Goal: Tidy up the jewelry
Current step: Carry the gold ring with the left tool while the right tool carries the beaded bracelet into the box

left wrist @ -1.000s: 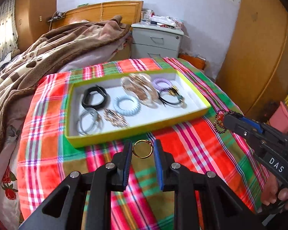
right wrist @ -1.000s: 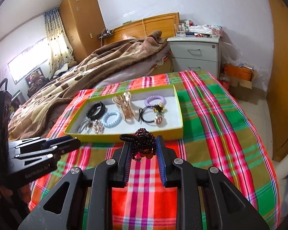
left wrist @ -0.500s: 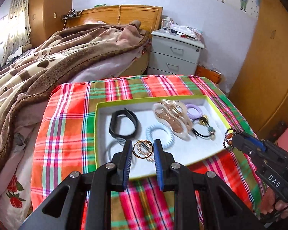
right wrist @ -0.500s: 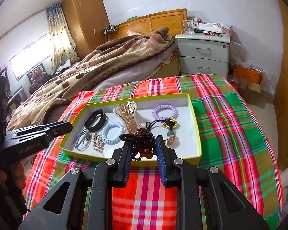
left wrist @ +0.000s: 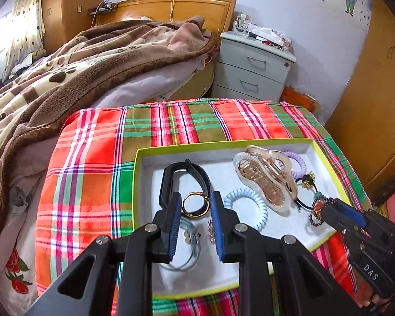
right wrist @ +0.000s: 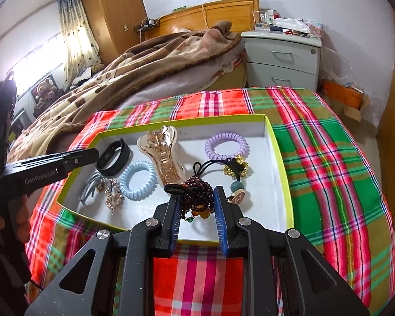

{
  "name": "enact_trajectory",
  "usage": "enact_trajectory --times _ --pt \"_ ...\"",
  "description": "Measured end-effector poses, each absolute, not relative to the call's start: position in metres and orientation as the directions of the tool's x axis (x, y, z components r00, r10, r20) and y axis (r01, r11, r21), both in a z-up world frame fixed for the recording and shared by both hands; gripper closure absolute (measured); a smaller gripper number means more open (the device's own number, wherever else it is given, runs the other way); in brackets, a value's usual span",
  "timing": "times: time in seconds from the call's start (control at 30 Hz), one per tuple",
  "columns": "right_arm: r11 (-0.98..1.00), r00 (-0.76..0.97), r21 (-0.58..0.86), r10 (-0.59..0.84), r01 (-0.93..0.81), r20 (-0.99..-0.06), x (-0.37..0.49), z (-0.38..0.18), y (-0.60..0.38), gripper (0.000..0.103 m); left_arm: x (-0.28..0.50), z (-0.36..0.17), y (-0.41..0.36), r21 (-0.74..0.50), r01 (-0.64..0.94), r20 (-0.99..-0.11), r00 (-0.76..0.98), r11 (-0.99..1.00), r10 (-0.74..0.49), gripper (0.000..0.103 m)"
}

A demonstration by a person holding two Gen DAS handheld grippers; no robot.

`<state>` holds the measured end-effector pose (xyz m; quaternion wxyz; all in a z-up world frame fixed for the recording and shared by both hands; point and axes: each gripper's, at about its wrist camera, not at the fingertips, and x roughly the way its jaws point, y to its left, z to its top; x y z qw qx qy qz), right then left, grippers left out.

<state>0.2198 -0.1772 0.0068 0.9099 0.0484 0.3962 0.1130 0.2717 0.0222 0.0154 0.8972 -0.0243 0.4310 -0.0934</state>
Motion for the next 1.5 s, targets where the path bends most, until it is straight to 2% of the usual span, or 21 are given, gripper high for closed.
enact_trajectory --times 0.37,1.07,1.5 --pt "0.977 0.65 0.14 0.21 -0.159 -0.731 0.229 -0.004 -0.173 0.078 0.279 0.015 0.012 -0.118 0.173 -0.759 0.619 0.978 -0.201 0.079" --pt "0.981 0.646 0.117 0.188 -0.152 -0.74 0.232 -0.01 -0.173 0.078 0.277 -0.008 -0.027 -0.131 0.263 -0.796 0.548 0.956 -0.259 0.079" --pt "0.983 0.648 0.101 0.176 -0.151 -0.741 0.231 -0.01 -0.172 0.077 0.28 -0.008 -0.03 -0.123 0.257 -0.798 0.548 0.959 -0.25 0.079"
